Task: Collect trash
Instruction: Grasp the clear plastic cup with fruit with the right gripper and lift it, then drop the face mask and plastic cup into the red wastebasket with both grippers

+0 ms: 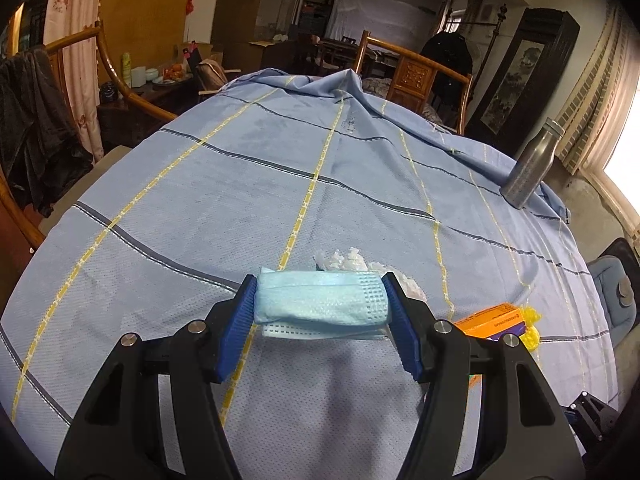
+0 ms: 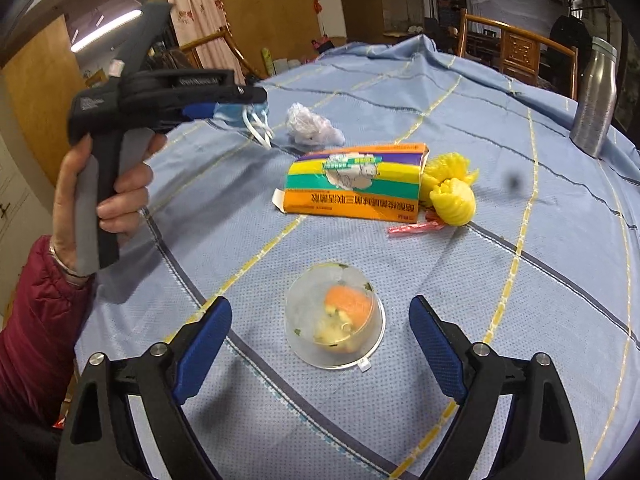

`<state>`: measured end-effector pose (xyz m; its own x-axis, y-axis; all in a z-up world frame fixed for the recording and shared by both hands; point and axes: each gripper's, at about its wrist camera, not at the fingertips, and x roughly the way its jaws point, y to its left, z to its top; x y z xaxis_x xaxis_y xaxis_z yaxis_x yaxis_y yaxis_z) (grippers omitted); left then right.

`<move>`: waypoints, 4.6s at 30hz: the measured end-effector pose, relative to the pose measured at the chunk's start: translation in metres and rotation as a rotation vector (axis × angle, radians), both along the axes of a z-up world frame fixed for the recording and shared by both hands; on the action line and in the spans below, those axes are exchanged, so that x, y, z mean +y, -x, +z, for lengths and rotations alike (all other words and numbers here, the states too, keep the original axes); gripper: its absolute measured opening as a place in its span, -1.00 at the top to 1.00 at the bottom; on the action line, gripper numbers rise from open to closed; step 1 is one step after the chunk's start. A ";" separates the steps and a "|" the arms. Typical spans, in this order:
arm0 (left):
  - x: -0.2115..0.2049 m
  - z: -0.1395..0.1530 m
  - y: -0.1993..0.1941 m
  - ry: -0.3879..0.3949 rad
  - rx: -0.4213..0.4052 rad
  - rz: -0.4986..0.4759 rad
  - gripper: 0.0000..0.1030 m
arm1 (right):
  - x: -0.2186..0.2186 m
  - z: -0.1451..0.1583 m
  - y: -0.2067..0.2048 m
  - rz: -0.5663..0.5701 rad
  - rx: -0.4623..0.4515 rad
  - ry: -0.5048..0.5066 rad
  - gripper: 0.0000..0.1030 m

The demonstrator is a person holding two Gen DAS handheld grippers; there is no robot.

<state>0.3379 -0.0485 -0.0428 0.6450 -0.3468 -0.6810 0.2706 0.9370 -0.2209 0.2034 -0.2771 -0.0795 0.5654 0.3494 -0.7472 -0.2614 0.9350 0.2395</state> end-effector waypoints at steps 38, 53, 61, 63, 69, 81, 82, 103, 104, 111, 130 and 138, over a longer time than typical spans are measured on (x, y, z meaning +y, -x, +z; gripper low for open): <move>-0.016 0.014 0.082 -0.065 -0.057 -0.009 -0.19 | -0.053 0.027 0.019 -0.178 -0.152 -0.189 0.08; -0.004 0.023 0.116 -0.051 -0.091 0.002 -0.19 | -0.057 0.009 0.008 -0.220 -0.076 -0.107 -0.27; 0.014 0.015 0.117 -0.030 -0.068 0.020 -0.19 | -0.024 0.001 -0.010 -0.129 -0.034 -0.034 -0.40; 0.019 0.016 0.119 -0.025 -0.067 0.027 -0.19 | -0.022 -0.005 -0.017 -0.116 0.012 -0.042 -0.13; 0.032 0.024 0.133 -0.043 -0.083 0.059 -0.19 | -0.034 0.012 0.003 -0.126 -0.100 -0.143 0.09; 0.084 0.039 0.196 -0.086 -0.105 0.200 -0.19 | -0.038 0.040 0.027 -0.071 -0.191 -0.287 0.09; 0.091 0.039 0.202 -0.085 -0.107 0.216 -0.19 | -0.037 0.042 0.028 -0.062 -0.197 -0.300 0.09; 0.255 -0.005 0.315 -0.096 -0.028 0.631 -0.19 | 0.047 0.056 0.036 0.095 -0.172 -0.346 0.09; 0.265 -0.011 0.318 -0.091 -0.019 0.654 -0.19 | 0.055 0.057 0.035 0.106 -0.167 -0.342 0.09; 0.301 -0.036 0.329 -0.096 0.014 0.734 -0.19 | 0.109 0.064 0.032 0.189 -0.143 -0.319 0.09; 0.343 -0.069 0.329 -0.157 0.042 0.824 -0.72 | 0.216 0.084 0.026 0.343 -0.096 -0.283 0.09; 0.359 -0.075 0.332 -0.166 0.043 0.868 -0.80 | 0.261 0.092 0.030 0.433 -0.086 -0.267 0.09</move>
